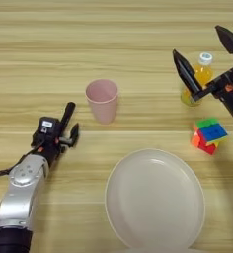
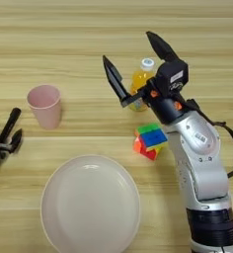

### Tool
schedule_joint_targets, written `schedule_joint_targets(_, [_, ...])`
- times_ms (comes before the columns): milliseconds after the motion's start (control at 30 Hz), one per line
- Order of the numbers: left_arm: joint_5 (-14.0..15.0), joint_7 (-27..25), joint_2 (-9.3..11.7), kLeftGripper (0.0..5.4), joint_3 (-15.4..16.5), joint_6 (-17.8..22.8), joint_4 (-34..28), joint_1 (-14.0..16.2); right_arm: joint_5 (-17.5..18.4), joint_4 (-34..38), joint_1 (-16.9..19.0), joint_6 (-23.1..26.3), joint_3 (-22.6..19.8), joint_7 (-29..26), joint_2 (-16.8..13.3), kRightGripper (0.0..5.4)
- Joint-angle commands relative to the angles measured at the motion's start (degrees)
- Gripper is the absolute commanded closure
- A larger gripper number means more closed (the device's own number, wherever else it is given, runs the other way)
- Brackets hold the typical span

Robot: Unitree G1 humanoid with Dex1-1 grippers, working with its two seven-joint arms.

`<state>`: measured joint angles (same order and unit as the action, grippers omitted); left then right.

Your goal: Move the objects on the table

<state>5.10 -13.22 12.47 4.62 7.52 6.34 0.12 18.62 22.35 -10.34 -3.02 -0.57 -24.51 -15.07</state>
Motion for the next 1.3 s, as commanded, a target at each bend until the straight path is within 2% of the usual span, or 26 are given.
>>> schedule_joint_targets(33, [0.5, 0.1, -0.3, 0.78, 0.8, -2.5, -0.2, 0.2, 0.0, -0.2, -0.9, -0.5, 0.2, -0.4, 0.4, 0.00])
schedule_joint_targets(233, [2.2, -0.9, -0.7, 0.11, 1.7, -4.9, -1.4, 1.1, -0.1, 0.2, -0.7, -0.5, 0.3, -0.2, 0.4, 0.00])
schedule_joint_targets(300, [3.1, -1.2, -1.0, 0.03, 2.2, -5.9, -1.8, 1.4, -0.1, 0.1, -0.6, -0.4, 0.4, -0.2, 0.5, 0.00])
schedule_joint_targets(500, [4.6, -1.6, -1.4, 0.03, 3.1, -8.0, -2.5, 2.0, -0.1, 0.3, -0.6, -0.4, 0.5, -0.1, 0.6, 0.00])
schedule_joint_targets(767, [4.8, -2.1, -1.2, 0.03, 3.1, -9.2, -2.7, 2.3, -0.2, 0.3, -0.6, -0.4, 0.7, 0.1, 0.7, 0.00])
schedule_joint_targets(967, [3.2, -2.9, -0.5, 0.03, 1.7, -10.4, -2.5, 1.9, -0.3, 0.3, -0.6, -0.4, 0.8, 0.2, 0.8, 0.00])
schedule_joint_targets(1300, [5.4, -8.0, 0.4, 0.03, 0.2, -10.2, -5.0, 3.0, -0.1, 0.9, -0.6, 0.0, 1.0, 0.4, 1.2, 0.00])
